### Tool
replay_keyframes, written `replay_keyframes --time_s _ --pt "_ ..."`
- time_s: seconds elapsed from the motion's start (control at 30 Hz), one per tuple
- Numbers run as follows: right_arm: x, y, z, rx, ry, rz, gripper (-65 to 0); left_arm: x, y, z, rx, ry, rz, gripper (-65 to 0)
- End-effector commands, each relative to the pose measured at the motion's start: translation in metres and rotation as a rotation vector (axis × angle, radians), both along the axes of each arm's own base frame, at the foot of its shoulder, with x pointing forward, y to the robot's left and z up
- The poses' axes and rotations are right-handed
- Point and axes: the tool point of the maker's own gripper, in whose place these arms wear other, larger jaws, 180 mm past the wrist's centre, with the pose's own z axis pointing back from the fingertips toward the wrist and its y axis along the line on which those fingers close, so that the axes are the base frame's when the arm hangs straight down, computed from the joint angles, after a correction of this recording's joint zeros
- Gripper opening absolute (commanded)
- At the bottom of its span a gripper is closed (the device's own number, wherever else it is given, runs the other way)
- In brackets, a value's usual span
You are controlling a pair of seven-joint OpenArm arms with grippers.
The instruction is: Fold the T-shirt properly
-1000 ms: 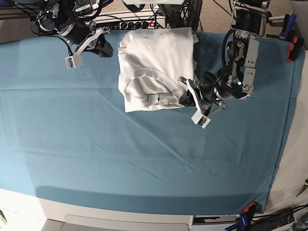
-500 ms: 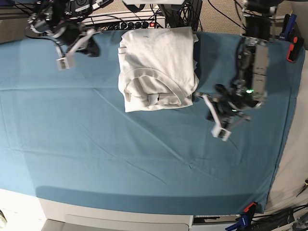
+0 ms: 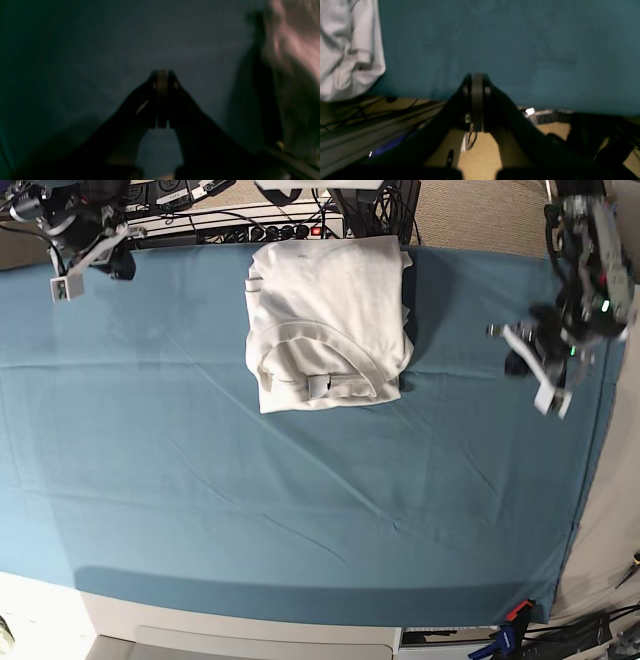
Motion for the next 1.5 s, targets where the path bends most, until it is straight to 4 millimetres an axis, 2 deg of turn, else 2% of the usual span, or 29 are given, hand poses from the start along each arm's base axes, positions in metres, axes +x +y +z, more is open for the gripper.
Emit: replay_keyframes --time_s 0.0,0.23,0.5,0.6,0.7,0.83,0.97,1.07,1.23,1.37,1.47 --pt "0.0 -0.002 0.007 -0.013 -0.018 0.011 -65.0 -0.007 0.001 0.01 0.006 -0.021 -0.02 -65.0" --pt "-0.019 -0.002 0.001 -0.012 0.039 0.011 -65.0 -0.089 0.001 0.018 0.066 0.079 -0.043 -65.0" --pt "-0.04 -0.002 -0.005 -0.011 0.101 0.012 -65.0 -0.182 -0.021 -0.001 -0.039 0.328 -0.135 -65.0" --pt "-0.047 -0.002 -0.007 -0.01 0.124 0.01 -65.0 -0.212 -0.019 -0.009 -0.073 0.423 -0.112 -65.0" --pt "-0.053 -0.009 -0.011 -0.012 0.149 0.008 -65.0 -0.234 -0.016 -0.018 -0.098 0.487 -0.103 -65.0" --pt "-0.059 -0.025 -0.021 -0.004 0.182 -0.018 -65.0 -0.254 -0.011 -0.036 -0.168 0.54 -0.072 -65.0" --pt "-0.074 -0.045 -0.041 0.031 0.228 -0.091 -65.0 -0.268 0.002 -0.06 -0.218 0.56 0.042 -65.0" --pt "-0.091 -0.057 -0.062 0.079 0.276 -0.171 -65.0 -0.279 0.009 -0.082 -0.242 0.616 0.102 -65.0" --pt "-0.114 -0.064 -0.101 0.193 0.347 -0.32 -65.0 -0.287 0.009 -0.118 -0.294 0.695 0.173 -65.0" --pt "-0.104 -0.069 -0.13 0.285 0.292 -0.457 -65.0 -0.281 0.005 -0.139 -0.331 0.71 0.207 -65.0" --pt "-0.092 -0.065 -0.15 0.362 0.282 -0.526 -65.0 -0.274 -0.004 -0.15 -0.354 0.719 0.199 -65.0"
